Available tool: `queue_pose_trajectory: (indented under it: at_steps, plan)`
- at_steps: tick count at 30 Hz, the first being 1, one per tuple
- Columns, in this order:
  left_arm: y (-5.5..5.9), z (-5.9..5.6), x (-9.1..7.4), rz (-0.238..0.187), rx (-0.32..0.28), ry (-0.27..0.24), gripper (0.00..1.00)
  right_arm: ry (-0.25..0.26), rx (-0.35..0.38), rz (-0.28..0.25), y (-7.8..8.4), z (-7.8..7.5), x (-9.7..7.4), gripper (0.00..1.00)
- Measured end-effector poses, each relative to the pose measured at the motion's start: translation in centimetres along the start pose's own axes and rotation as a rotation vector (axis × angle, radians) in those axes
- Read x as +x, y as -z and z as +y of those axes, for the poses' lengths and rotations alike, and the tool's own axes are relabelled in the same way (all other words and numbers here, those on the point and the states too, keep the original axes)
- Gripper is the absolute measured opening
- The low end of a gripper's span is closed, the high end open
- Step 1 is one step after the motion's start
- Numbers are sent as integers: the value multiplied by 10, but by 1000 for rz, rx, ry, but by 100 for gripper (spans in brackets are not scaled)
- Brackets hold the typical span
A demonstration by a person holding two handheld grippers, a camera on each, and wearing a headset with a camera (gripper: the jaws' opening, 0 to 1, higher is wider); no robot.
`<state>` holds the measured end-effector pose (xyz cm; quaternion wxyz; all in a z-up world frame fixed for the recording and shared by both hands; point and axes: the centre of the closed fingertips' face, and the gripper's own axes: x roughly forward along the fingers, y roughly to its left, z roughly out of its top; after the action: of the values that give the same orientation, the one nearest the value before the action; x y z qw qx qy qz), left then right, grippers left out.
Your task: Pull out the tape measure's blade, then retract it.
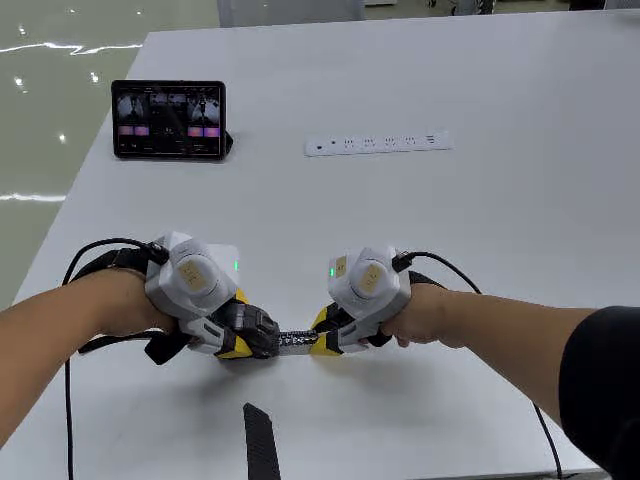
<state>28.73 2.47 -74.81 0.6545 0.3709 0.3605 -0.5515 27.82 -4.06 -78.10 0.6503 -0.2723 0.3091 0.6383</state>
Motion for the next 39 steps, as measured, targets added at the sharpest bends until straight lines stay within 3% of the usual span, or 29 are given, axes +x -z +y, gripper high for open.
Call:
queue_pose_trajectory:
  at_steps: [39]
  plan:
    - [1,0,1,4,0,-7,31,11,31,3,15,-1,-13,9]
